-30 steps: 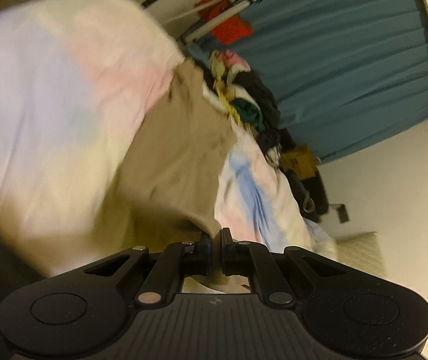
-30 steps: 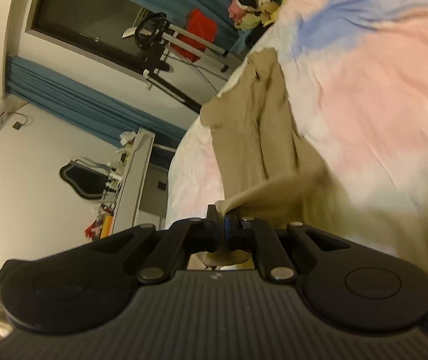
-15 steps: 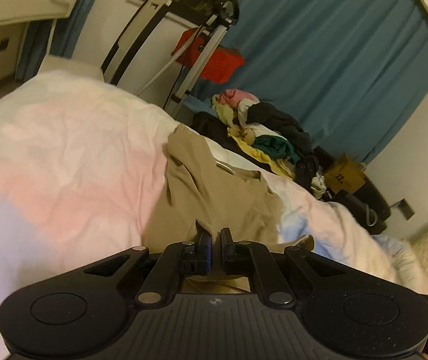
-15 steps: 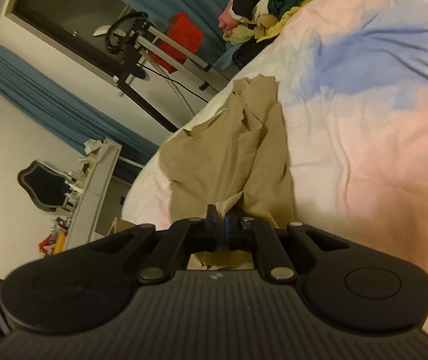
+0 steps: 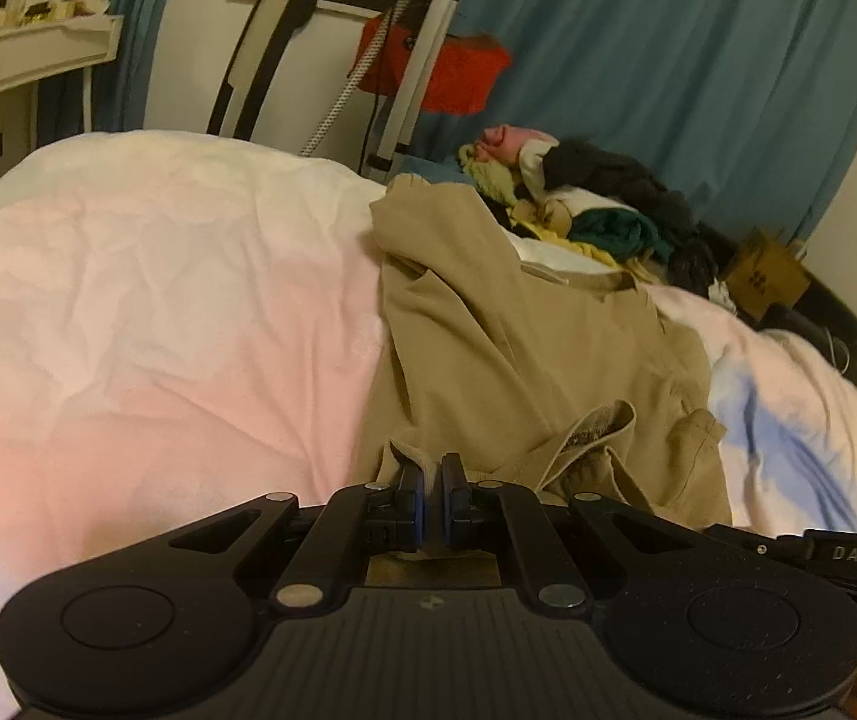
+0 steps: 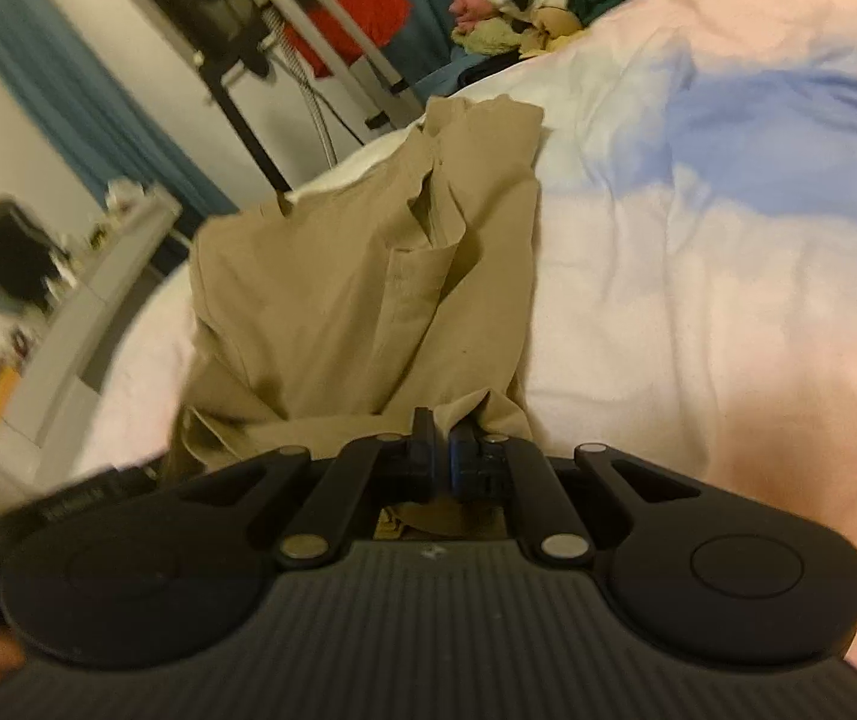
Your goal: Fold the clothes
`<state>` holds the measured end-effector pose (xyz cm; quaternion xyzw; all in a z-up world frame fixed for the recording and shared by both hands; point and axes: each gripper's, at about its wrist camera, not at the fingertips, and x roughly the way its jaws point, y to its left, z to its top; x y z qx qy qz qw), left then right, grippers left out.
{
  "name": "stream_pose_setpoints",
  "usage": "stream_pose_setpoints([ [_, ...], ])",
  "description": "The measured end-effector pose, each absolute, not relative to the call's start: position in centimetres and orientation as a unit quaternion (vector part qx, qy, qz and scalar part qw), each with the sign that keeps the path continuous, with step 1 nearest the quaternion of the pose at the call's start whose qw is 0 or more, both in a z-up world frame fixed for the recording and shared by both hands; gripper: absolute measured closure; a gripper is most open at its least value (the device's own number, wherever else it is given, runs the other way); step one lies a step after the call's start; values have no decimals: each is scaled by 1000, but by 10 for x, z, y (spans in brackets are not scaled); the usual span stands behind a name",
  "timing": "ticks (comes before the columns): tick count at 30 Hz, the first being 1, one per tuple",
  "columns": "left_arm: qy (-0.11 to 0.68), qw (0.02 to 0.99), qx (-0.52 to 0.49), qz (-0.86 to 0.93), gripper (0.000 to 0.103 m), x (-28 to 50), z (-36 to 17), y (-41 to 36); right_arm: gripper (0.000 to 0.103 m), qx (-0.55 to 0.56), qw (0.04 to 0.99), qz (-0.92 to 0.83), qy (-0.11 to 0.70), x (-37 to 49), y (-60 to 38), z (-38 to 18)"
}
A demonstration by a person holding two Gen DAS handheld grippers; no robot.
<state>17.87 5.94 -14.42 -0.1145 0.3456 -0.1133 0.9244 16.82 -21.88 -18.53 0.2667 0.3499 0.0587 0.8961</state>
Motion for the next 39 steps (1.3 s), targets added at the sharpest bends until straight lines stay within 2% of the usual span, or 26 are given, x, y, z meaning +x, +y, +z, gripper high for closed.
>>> stream_pose_setpoints([
  [4, 340, 928, -107, -107, 94, 172, -139, 58, 94, 235, 907, 52, 346, 162, -210, -178],
  [6, 338, 929, -103, -105, 81, 164, -131, 56, 94, 222, 911, 46, 344, 156, -207, -171],
  [7, 338, 930, -101, -105, 63, 159, -127, 56, 93, 215, 914, 43, 342, 153, -205, -166],
  [8, 337, 931, -100, -105, 51, 155, -122, 55, 93, 210, 917, 38, 338, 148, -204, -160],
  [12, 311, 939, -90, -113, 42, 128, -96, 52, 92, 182, 936, 27, 301, 122, -201, -132],
  [14, 292, 946, -84, -116, 27, 109, -81, 50, 92, 170, 945, 26, 279, 105, -198, -116],
  [18, 255, 958, -62, -120, 19, 73, -54, 47, 92, 154, 960, 25, 232, 68, -193, -86],
  [19, 249, 959, -58, -121, 17, 66, -48, 47, 84, 147, 963, 26, 224, 60, -192, -81],
  [20, 248, 959, -62, -124, 14, 59, -43, 48, 70, 144, 966, 26, 213, 51, -191, -77],
  [21, 247, 958, -70, -127, 13, 54, -38, 51, 29, 141, 969, 26, 202, 42, -189, -74],
  [22, 245, 958, -77, -130, 11, 48, -33, 53, 0, 138, 972, 25, 191, 33, -188, -71],
  [26, 225, 964, -64, -124, 5, 28, -19, 57, 0, 127, 979, 2, 157, 9, -182, -71],
  [33, 226, 966, -54, -114, 5, 15, -21, 60, 0, 111, 981, 5, 159, 11, -174, -72],
  [39, 256, 956, -73, -126, 4, 18, -36, 64, 0, 112, 980, -2, 163, 14, -174, -77],
])
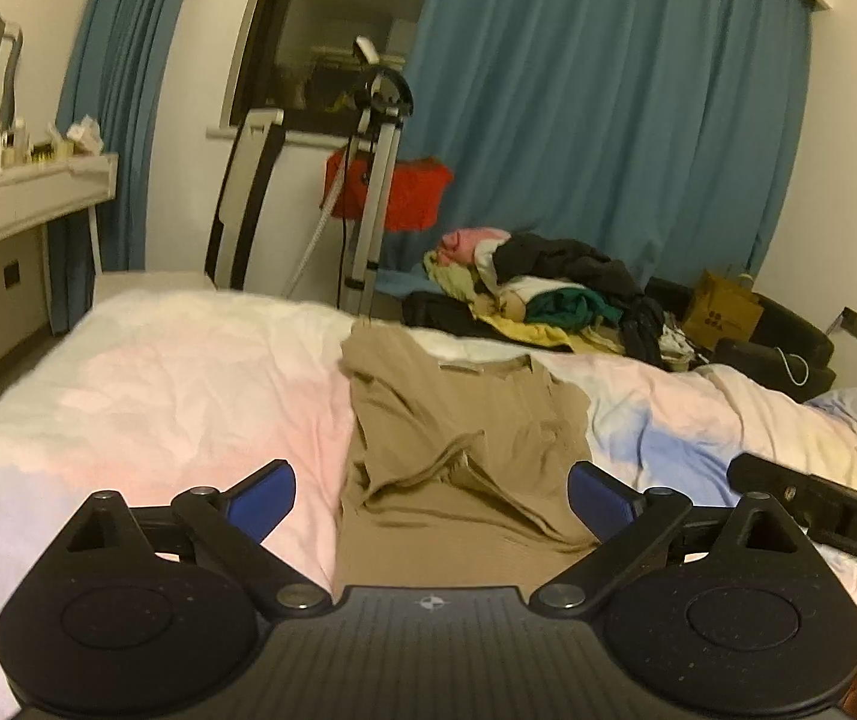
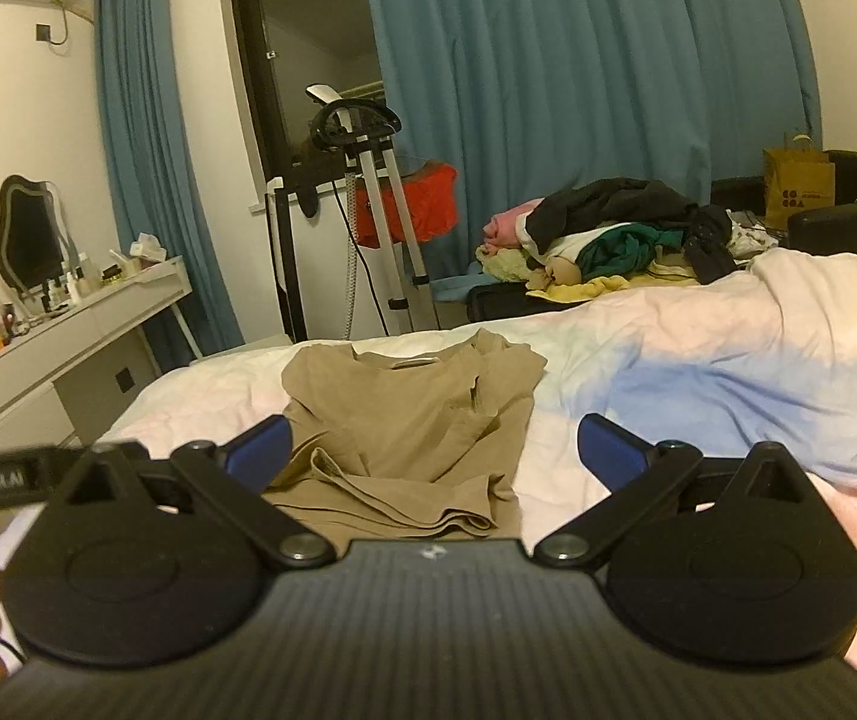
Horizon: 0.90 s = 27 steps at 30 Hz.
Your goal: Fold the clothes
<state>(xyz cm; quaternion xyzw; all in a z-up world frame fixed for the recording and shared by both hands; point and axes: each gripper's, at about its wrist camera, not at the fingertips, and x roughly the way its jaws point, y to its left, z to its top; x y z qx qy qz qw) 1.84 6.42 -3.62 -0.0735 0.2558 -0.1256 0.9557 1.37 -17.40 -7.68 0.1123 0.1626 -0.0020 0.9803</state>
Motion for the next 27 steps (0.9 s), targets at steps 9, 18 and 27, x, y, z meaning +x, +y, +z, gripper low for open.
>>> stream_pose_setpoints([
  [9, 424, 860, -206, -194, 11, 30, -97, 83, 0, 204, 951, -12, 231, 18, -188, -102],
  [18, 514, 737, -404, -171, 28, 55, -173, 110, 0, 535, 772, 89, 331, 9, -211, -177],
  [27, 477, 738, -465, -114, 76, 62, -192, 133, 2, 625, 698, 66, 343, 21, -190, -225],
])
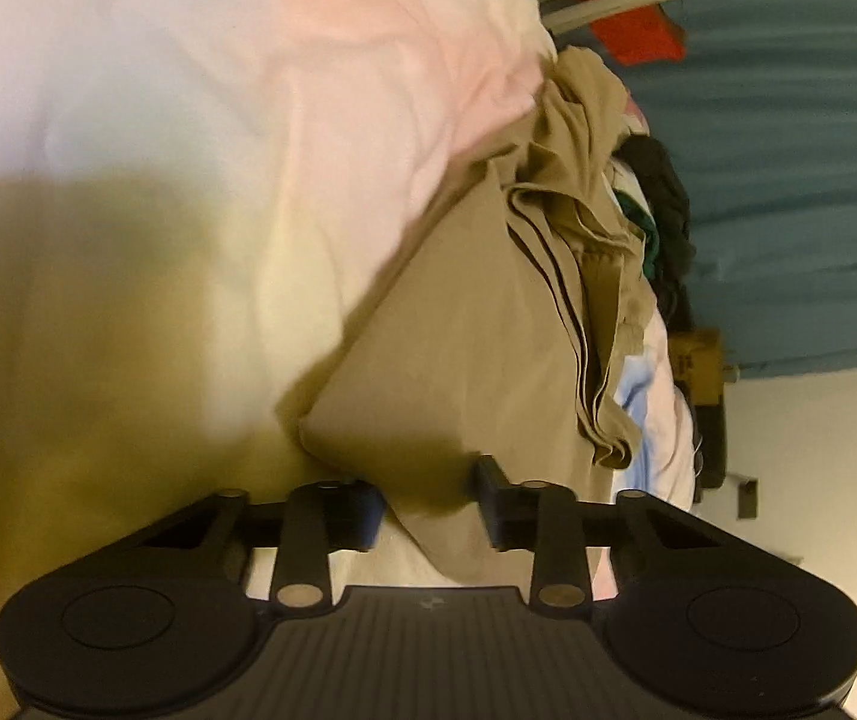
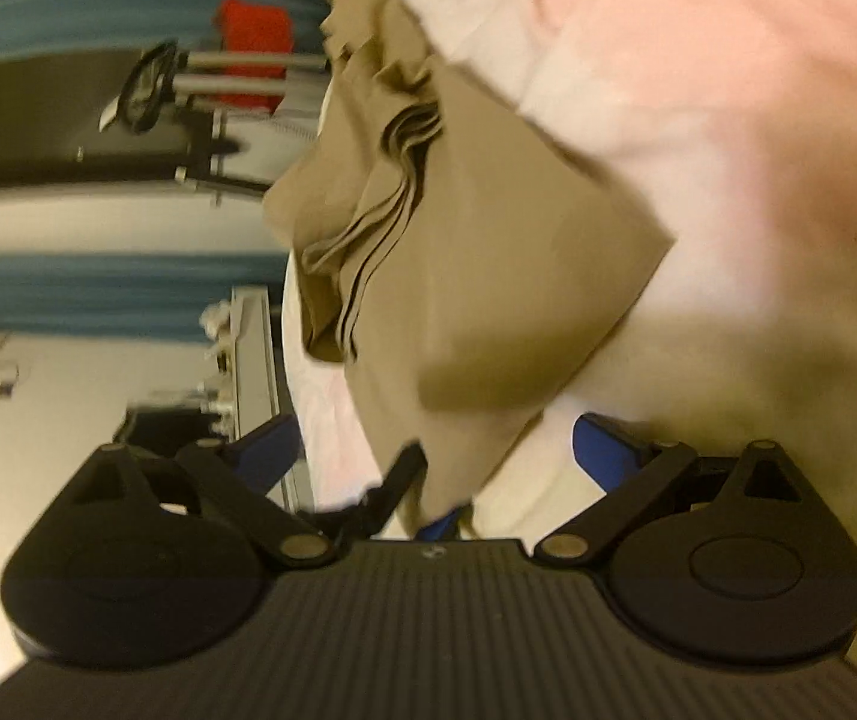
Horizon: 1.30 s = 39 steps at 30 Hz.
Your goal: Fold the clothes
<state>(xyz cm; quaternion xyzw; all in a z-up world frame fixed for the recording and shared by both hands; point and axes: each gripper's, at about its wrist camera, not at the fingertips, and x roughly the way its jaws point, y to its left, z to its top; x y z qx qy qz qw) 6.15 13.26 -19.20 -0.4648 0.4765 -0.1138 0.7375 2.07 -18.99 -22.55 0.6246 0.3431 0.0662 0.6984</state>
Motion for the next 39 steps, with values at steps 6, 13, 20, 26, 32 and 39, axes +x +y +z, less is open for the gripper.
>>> stream_pose_setpoints([
  [6, 440, 750, -477, -129, 96, 57, -176, 135, 2, 631, 701, 103, 317, 22, -186, -224],
  [13, 383, 773, -478, -163, 97, 47, -154, 132, 4, 631, 703, 107, 308, 28, -183, -224],
  [20, 366, 776, -485, -167, 98, 40, -150, 135, 11, 668, 698, 42, 255, 13, -214, -226],
  [26, 366, 775, -489, -161, 98, 38, -148, 138, 40, 667, 695, 8, 269, 11, -226, -232],
  [32, 369, 767, -501, -152, 98, 39, -150, 141, 73, 636, 715, -4, 291, 14, -223, -228],
  [39, 372, 770, -498, -147, 98, 40, -150, 140, 83, 630, 719, -1, 294, 12, -226, -223],
])
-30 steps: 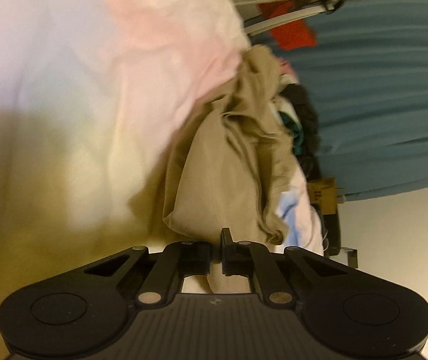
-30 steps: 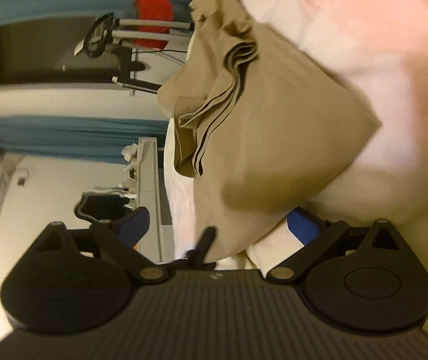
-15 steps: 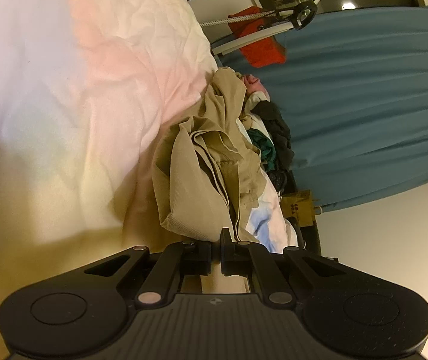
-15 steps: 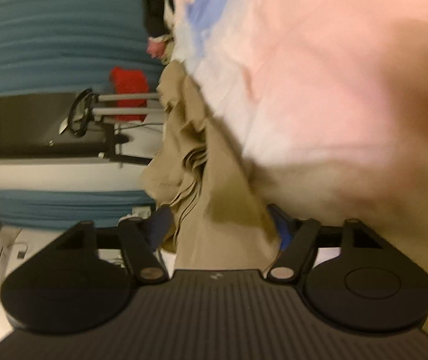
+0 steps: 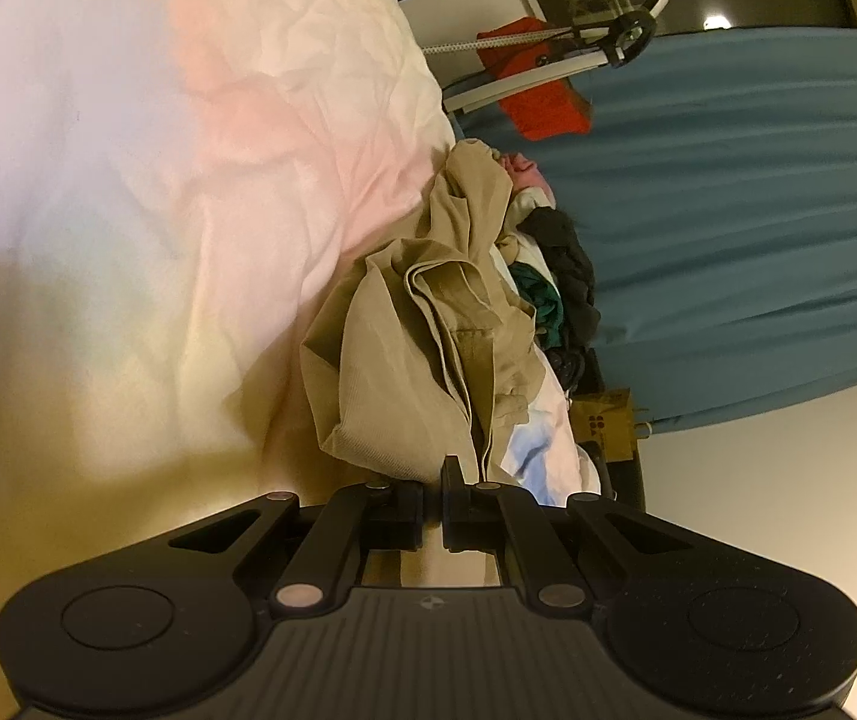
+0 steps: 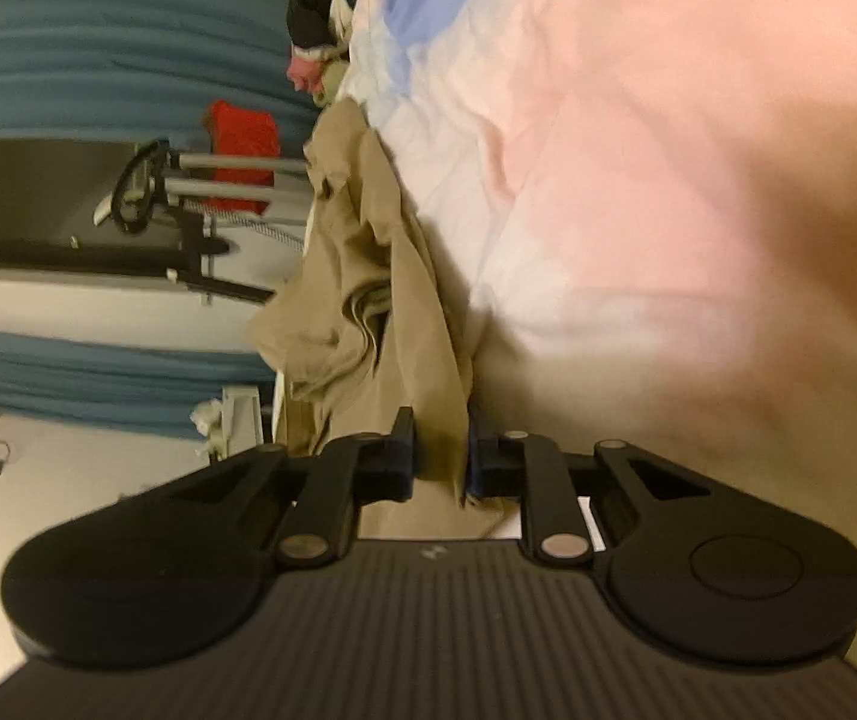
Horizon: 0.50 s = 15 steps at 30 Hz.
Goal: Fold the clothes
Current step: 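Hold the folded t-shirt with the left tool while the right tool grasps it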
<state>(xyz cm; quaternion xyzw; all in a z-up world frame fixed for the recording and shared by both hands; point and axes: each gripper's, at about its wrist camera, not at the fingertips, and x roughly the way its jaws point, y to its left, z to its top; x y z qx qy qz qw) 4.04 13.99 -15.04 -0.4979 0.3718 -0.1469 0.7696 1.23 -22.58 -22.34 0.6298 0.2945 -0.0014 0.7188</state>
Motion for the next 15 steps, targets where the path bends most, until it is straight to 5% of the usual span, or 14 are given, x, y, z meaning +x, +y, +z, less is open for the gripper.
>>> stream_pose_setpoints([
  [5, 375, 765, -505, -140, 98, 37, -152, 143, 71, 633, 694, -6, 344, 0, -218, -224],
  [7, 377, 764, -505, -141, 98, 37, -153, 144, 50, 645, 673, 5, 362, -5, -213, -226],
  [10, 379, 762, -505, -142, 98, 37, -154, 145, 33, 651, 661, 39, 371, -9, -199, -224],
  [15, 376, 764, -504, -143, 98, 39, -155, 144, 33, 650, 665, 68, 361, 6, -188, -227],
])
